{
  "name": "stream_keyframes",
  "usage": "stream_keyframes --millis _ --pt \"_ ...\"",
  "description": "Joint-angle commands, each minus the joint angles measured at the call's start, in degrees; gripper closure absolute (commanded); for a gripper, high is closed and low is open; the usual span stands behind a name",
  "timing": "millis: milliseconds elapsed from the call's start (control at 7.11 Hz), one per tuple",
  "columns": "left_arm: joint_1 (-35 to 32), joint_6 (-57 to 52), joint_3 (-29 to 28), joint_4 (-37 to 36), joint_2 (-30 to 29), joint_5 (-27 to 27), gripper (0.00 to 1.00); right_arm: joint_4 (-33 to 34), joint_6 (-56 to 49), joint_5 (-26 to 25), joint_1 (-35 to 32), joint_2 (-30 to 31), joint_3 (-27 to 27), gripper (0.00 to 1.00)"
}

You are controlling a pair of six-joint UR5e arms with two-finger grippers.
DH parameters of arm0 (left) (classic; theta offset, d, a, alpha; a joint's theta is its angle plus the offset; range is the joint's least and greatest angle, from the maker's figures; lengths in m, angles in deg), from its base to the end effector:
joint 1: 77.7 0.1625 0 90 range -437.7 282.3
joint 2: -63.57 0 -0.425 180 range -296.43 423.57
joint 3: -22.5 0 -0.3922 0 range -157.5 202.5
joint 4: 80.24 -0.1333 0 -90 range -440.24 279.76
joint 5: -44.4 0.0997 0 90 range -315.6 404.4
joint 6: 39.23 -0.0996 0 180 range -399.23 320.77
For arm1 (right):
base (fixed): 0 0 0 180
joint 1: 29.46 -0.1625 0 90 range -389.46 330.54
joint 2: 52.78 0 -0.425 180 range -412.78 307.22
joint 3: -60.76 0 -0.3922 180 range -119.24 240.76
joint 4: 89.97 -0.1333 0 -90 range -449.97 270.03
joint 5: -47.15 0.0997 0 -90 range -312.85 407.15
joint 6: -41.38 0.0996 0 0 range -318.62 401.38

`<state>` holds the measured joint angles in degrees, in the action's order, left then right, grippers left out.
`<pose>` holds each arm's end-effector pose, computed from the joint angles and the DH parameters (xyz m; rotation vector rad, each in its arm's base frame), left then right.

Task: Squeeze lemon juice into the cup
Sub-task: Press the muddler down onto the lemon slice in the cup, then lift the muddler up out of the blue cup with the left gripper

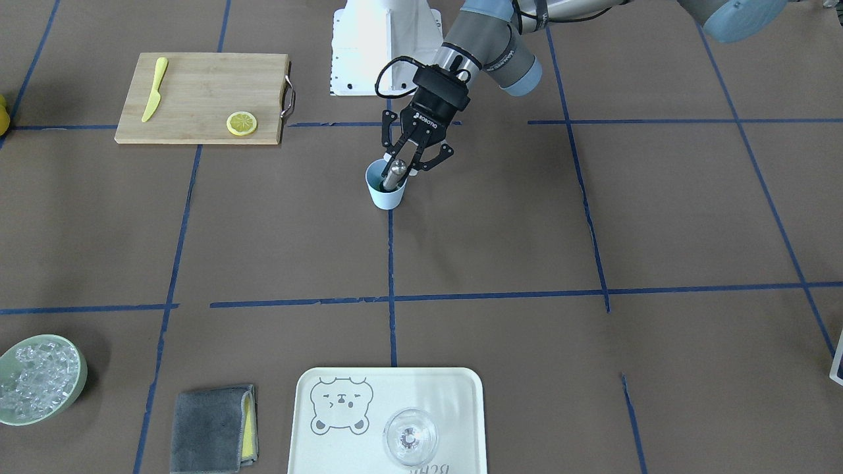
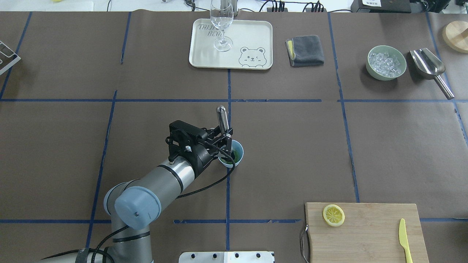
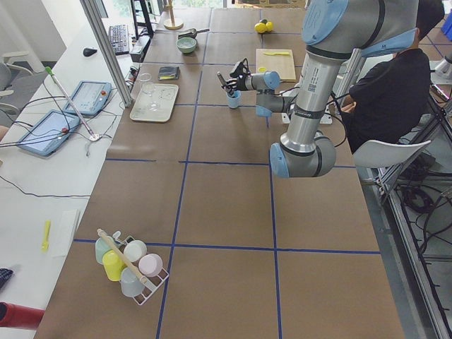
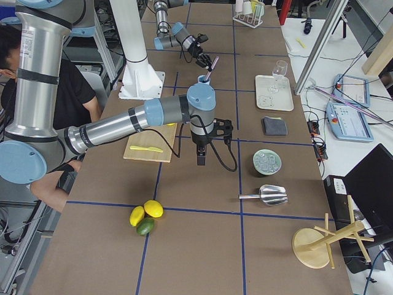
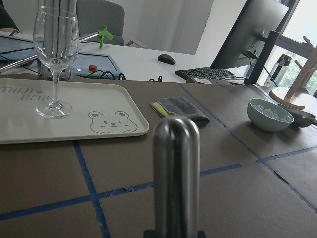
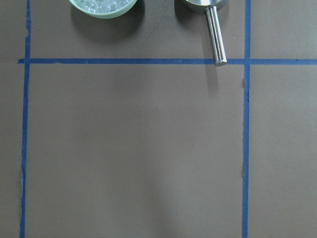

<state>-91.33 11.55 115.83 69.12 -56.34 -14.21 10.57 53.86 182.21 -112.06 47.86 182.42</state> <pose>0.5593 -0.3262 0.2125 1.0661 1.2069 -0.0970 0.0110 -0.4032 0.4906 0.0354 -0.8022 0.0119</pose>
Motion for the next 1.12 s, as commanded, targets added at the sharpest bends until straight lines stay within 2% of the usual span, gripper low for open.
stream_keyframes --millis 0,141,281,562,703,844,984 --pt "-0.6 -1.2 3.3 -0.2 0.0 -3.5 1.0 0.0 0.0 0.0 -0.3 0.0 0.2 0.0" --pt "-2.6 -5.1 7.3 -0.6 0.1 -5.5 1.0 0.0 0.0 0.0 -0.3 0.0 0.1 0.0" --pt "-5.1 -6.1 8.6 -0.7 0.3 -6.0 1.0 0.0 0.0 0.0 -0.5 0.1 0.2 0.0" --pt "-14.3 -6.1 12.2 -3.2 2.2 -18.1 1.0 -0.1 0.0 0.0 -0.8 0.0 0.1 0.0" --pt "-19.7 -5.3 14.7 -11.0 3.9 -25.3 1.0 -0.1 0.0 0.0 -0.8 -0.1 0.2 0.0" --pt "-24.3 -4.9 15.0 -20.2 4.2 -33.2 1.0 -0.1 0.0 0.0 -1.0 -0.2 0.2 0.0" --pt "-27.0 -2.5 15.1 -27.6 6.3 -39.0 1.0 -0.4 0.0 0.0 -1.0 -0.3 -0.5 0.0"
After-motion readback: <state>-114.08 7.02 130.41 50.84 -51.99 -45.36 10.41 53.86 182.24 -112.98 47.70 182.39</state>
